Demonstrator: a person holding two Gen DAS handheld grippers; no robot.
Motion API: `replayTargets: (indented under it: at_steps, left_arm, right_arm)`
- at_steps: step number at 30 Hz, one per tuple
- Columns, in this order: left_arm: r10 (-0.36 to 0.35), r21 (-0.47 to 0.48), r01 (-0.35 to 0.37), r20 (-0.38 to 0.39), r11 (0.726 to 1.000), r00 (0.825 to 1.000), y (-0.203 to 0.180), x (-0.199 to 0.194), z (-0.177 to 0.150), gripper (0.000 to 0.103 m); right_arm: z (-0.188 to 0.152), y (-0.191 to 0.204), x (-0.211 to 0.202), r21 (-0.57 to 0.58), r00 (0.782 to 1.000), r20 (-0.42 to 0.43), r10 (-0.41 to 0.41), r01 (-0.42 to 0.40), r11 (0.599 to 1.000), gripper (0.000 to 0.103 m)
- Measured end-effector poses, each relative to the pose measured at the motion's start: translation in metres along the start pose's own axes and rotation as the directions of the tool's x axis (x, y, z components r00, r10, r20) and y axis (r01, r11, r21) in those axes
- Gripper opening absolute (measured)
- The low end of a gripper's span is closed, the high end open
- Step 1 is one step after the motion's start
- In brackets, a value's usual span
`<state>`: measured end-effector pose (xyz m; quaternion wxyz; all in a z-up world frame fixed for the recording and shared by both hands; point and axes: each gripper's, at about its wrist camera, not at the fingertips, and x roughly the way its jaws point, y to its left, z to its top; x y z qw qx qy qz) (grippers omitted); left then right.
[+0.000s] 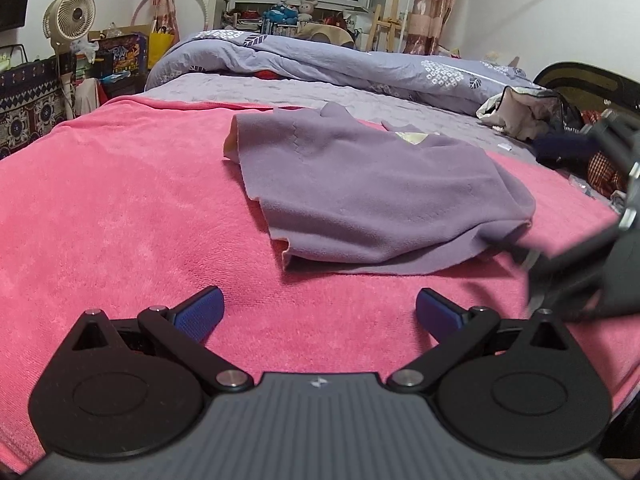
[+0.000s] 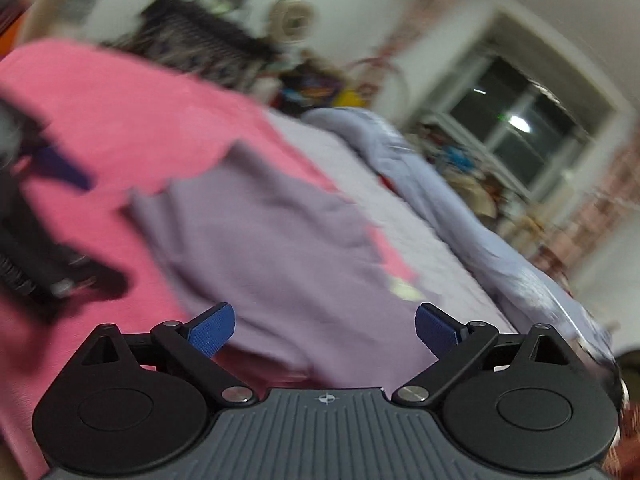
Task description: Fold clothes
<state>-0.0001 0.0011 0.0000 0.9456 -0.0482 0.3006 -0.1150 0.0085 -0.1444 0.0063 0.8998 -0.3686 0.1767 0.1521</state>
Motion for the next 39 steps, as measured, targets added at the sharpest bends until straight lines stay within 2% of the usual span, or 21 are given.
replayTargets:
  at_steps: [3, 6, 8, 10, 12, 13, 14, 15, 18, 19, 20, 22, 24, 28, 30, 33, 34, 35, 36, 38, 39]
  left_arm:
    - [-0.023, -0.097, 0.026, 0.032, 0.995, 0.999, 0.014, -0.005, 0.000, 0.103]
    - [-0.041, -0.188, 0.052, 0.062, 0.981, 0.997, 0.028, -0.013, -0.002, 0.103]
    - [-0.043, -0.207, 0.055, 0.061, 0.977, 0.997, 0.032, -0.016, -0.002, 0.103]
    - [-0.029, -0.189, 0.039, 0.054, 0.981, 0.998, 0.027, -0.012, 0.000, 0.103]
    - [-0.014, -0.157, 0.021, 0.046, 0.987, 0.999, 0.020, -0.010, 0.000, 0.103]
    - [-0.007, -0.142, 0.013, 0.041, 0.990, 0.999, 0.017, -0.009, -0.001, 0.103]
    - [0.002, -0.128, 0.003, 0.035, 0.992, 0.999, 0.012, -0.007, -0.002, 0.103]
    - [0.008, -0.118, -0.004, 0.032, 0.993, 0.999, 0.009, -0.006, -0.003, 0.103]
    - [0.006, -0.117, -0.001, 0.041, 0.993, 0.999, 0.010, -0.009, -0.004, 0.103]
    - [-0.003, -0.129, 0.008, 0.044, 0.992, 0.999, 0.011, -0.010, -0.003, 0.103]
    - [-0.013, -0.142, 0.020, 0.047, 0.990, 0.999, 0.015, -0.011, -0.003, 0.103]
    - [-0.014, -0.164, 0.025, 0.069, 0.986, 0.998, 0.027, -0.018, -0.003, 0.103]
    - [0.001, -0.181, 0.017, 0.098, 0.983, 0.995, 0.035, -0.026, -0.001, 0.103]
    - [0.034, -0.216, 0.000, 0.156, 0.976, 0.987, 0.050, -0.043, 0.002, 0.103]
    - [0.049, -0.231, -0.007, 0.176, 0.973, 0.983, 0.057, -0.049, 0.003, 0.103]
    - [0.040, -0.223, -0.006, 0.148, 0.975, 0.988, 0.052, -0.040, 0.001, 0.103]
    - [0.032, -0.216, 0.000, 0.145, 0.976, 0.989, 0.051, -0.038, 0.000, 0.103]
    - [0.028, -0.210, 0.003, 0.142, 0.978, 0.989, 0.050, -0.037, 0.000, 0.103]
    - [0.030, -0.207, 0.000, 0.141, 0.978, 0.990, 0.051, -0.036, -0.001, 0.103]
    - [0.033, -0.206, -0.004, 0.137, 0.979, 0.990, 0.053, -0.035, -0.001, 0.103]
    - [0.032, -0.213, -0.003, 0.131, 0.977, 0.991, 0.055, -0.033, -0.001, 0.103]
  right_arm:
    - [0.007, 0.014, 0.029, -0.018, 0.995, -0.049, -0.083, 0.082, 0.996, 0.096]
    - [0.013, -0.005, 0.044, 0.103, 0.969, -0.086, -0.231, 0.239, 0.966, 0.097]
    - [0.003, -0.017, 0.037, 0.177, 0.913, -0.130, -0.386, 0.404, 0.898, 0.097]
    - [-0.008, -0.046, 0.035, 0.231, 0.839, -0.222, -0.496, 0.540, 0.810, 0.098]
    - [-0.029, -0.076, 0.032, 0.269, 0.769, -0.353, -0.533, 0.629, 0.730, 0.098]
    - [-0.041, -0.088, 0.030, 0.282, 0.742, -0.408, -0.532, 0.656, 0.700, 0.098]
    - [-0.051, -0.096, 0.026, 0.301, 0.731, -0.442, -0.520, 0.667, 0.681, 0.097]
    - [-0.058, -0.099, 0.021, 0.328, 0.746, -0.443, -0.498, 0.651, 0.684, 0.096]
    - [-0.046, -0.077, -0.003, 0.387, 0.899, -0.235, -0.369, 0.435, 0.813, 0.097]
    - [-0.036, -0.064, -0.010, 0.374, 0.939, -0.146, -0.310, 0.343, 0.862, 0.098]
    - [-0.024, -0.050, -0.013, 0.355, 0.969, -0.065, -0.239, 0.247, 0.902, 0.099]
    - [-0.002, -0.025, -0.011, 0.300, 0.992, 0.066, -0.106, 0.082, 0.950, 0.101]
    - [0.011, -0.007, -0.006, 0.211, 0.992, 0.118, -0.054, 0.028, 0.977, 0.101]
    - [0.012, 0.041, 0.003, -0.024, 0.986, 0.160, -0.049, 0.054, 0.998, 0.101]
    - [0.012, 0.064, 0.002, -0.059, 0.984, 0.178, -0.022, 0.033, 0.998, 0.101]
    - [0.018, 0.087, 0.009, -0.061, 0.974, 0.208, -0.086, 0.100, 0.993, 0.103]
    - [0.022, 0.084, 0.015, -0.028, 0.973, 0.185, -0.140, 0.148, 0.989, 0.103]
    - [0.025, 0.080, 0.024, -0.002, 0.963, 0.151, -0.226, 0.228, 0.974, 0.103]
    - [0.025, 0.076, 0.035, 0.010, 0.938, 0.116, -0.327, 0.328, 0.945, 0.103]
    - [0.023, 0.060, 0.050, 0.030, 0.869, 0.045, -0.492, 0.491, 0.871, 0.103]
    - [0.020, 0.045, 0.052, 0.059, 0.844, 0.000, -0.537, 0.536, 0.842, 0.103]
